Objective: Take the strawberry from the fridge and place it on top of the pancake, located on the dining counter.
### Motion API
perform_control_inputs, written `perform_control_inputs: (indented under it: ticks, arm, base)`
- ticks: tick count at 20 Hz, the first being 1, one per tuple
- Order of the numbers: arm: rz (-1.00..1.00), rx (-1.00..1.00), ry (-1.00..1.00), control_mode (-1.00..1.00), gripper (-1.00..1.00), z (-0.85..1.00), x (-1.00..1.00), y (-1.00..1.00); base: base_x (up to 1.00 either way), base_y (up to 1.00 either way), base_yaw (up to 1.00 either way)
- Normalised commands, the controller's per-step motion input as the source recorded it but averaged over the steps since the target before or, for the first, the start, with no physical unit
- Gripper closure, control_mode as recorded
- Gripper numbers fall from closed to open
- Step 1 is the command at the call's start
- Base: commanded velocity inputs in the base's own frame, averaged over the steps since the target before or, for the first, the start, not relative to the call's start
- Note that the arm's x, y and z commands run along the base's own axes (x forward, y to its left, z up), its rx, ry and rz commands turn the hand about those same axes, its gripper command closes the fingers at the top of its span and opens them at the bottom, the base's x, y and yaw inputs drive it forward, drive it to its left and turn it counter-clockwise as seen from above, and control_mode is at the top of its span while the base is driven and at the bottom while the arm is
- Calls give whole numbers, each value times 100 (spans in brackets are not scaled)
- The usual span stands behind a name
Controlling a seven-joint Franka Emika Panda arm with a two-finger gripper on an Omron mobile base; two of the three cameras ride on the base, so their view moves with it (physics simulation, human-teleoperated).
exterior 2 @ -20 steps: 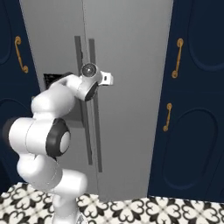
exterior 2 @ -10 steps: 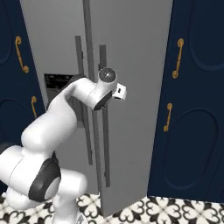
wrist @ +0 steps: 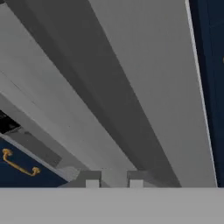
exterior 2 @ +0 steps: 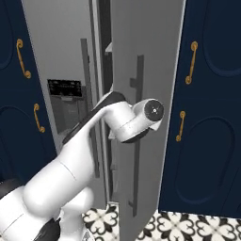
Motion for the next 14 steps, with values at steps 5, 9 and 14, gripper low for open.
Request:
perform_control_inputs:
  ticks: [5, 9, 14]
  arm:
    - [-4, -25, -1, -100, -100, 48, -71, 27]
    - [2, -56, 17, -100, -100, 28, -25, 98]
    - [4, -69, 51, -100, -100, 0, 44, 97]
  base:
    - [0, 0, 0]
    - [0, 0, 0]
    - [0, 0, 0]
